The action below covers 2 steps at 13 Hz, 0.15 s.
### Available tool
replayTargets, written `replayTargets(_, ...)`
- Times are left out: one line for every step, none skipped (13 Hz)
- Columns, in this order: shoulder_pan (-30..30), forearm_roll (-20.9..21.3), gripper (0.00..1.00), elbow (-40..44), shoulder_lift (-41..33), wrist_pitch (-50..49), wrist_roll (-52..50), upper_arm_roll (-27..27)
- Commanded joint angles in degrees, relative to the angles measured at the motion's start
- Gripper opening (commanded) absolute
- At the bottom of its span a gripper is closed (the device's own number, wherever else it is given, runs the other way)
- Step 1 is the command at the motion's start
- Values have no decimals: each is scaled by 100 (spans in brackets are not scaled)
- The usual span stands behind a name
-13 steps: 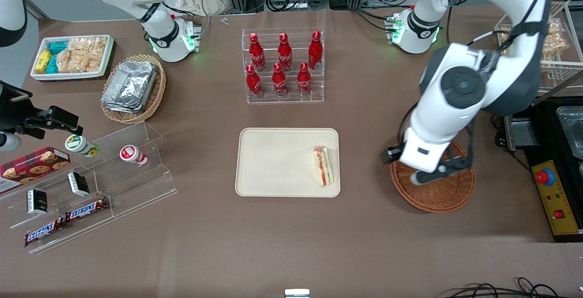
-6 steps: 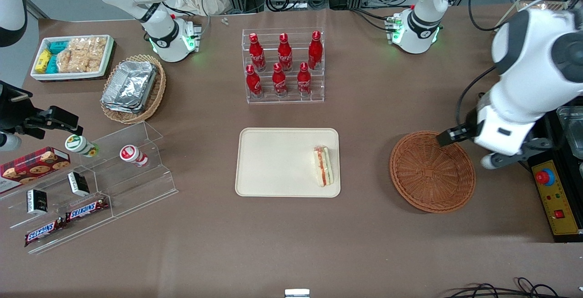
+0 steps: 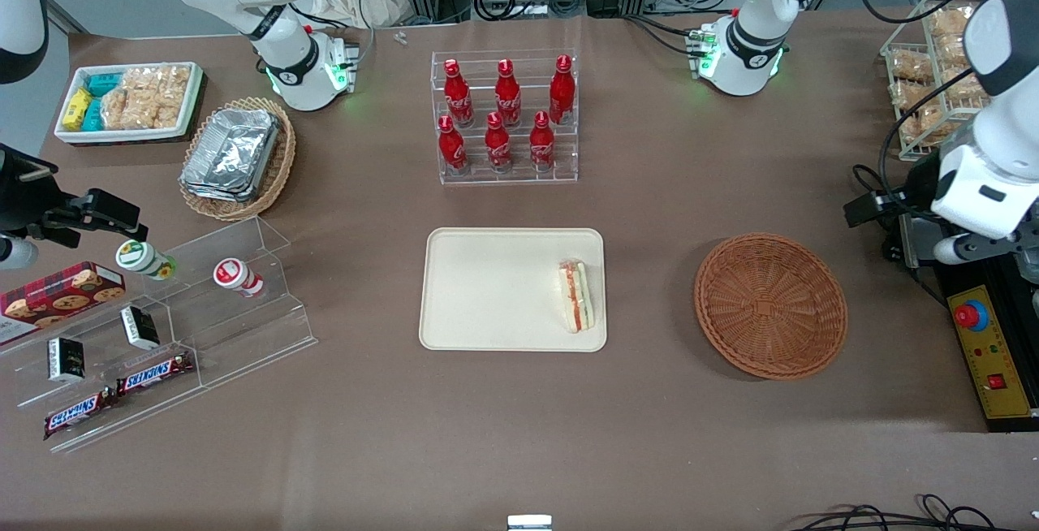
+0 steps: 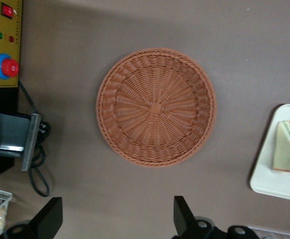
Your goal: Place sandwich from basket to tray
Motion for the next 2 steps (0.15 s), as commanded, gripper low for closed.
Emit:
replayTargets(-207,-82,100,76,66,65,288,397)
replayTargets(-216,-64,100,76,66,74,279,398)
